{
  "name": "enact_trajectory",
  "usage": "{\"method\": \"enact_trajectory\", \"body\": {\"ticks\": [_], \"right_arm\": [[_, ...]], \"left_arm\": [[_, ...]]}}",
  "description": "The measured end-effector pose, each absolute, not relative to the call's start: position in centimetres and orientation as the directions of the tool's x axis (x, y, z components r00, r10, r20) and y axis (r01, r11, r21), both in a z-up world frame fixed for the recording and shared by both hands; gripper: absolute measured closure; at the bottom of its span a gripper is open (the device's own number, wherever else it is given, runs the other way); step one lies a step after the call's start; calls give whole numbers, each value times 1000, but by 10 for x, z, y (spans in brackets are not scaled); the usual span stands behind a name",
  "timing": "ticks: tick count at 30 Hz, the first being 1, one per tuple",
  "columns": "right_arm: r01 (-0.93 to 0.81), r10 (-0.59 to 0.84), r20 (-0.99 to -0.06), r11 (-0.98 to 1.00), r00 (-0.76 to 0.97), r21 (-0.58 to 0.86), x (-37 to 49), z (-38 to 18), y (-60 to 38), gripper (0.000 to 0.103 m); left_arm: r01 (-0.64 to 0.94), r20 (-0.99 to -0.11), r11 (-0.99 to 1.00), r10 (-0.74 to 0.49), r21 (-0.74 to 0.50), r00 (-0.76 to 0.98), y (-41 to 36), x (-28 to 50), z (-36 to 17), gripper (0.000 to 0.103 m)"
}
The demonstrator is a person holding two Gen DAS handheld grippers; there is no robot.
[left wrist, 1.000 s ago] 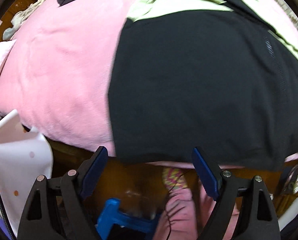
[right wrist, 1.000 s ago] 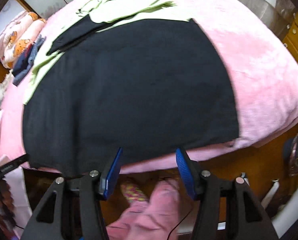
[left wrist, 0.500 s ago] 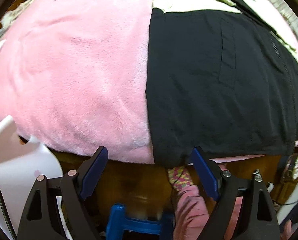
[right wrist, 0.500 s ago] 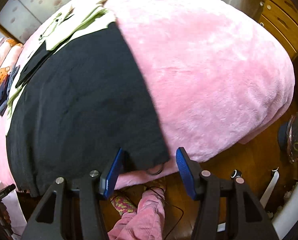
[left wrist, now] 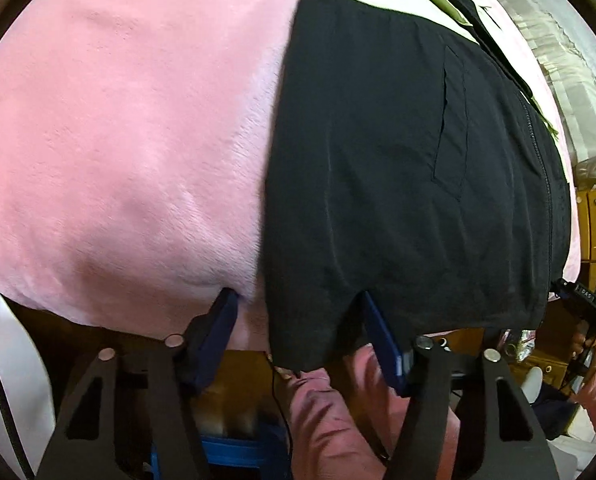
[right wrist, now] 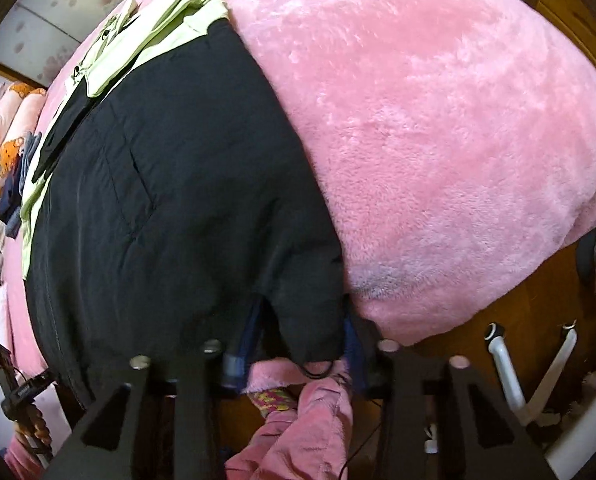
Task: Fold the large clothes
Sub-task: 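Grasp the black jacket hem with both grippers at its edge, then lift the hem with both grippers and fold it toward the hood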
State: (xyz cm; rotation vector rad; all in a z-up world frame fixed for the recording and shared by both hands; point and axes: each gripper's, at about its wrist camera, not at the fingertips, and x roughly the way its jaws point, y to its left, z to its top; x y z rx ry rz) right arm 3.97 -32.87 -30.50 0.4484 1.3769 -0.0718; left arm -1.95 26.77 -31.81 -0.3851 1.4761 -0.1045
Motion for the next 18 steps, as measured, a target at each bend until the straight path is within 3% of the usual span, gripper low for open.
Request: {"method": "enact_trajectory", "body": {"ticks": [1, 3, 7, 11, 18], "right_arm": [[308, 203, -957, 915, 209, 262, 38, -303, -327, 77], [314, 196, -956, 913, 218, 259, 37, -300, -326, 80], [320, 198, -949, 908, 245, 272, 35, -290, -319, 83], [266, 251, -931, 909, 264, 321, 37, -273, -301, 84], [208, 366, -891, 881, 267, 424, 59, -243, -256, 86]], "left_arm": [[-166, -947, 933, -304, -318, 106, 267, -24, -323, 48], [-185, -941, 923, -323, -337, 103, 263, -27, -327, 63], [-210, -949, 926, -297, -314, 109, 258, -30, -325, 81], [-250, -964, 931, -249, -266, 96, 248, -37, -313, 87], [-345, -953, 889, -270, -302, 141, 235, -39, -274, 94]]}}
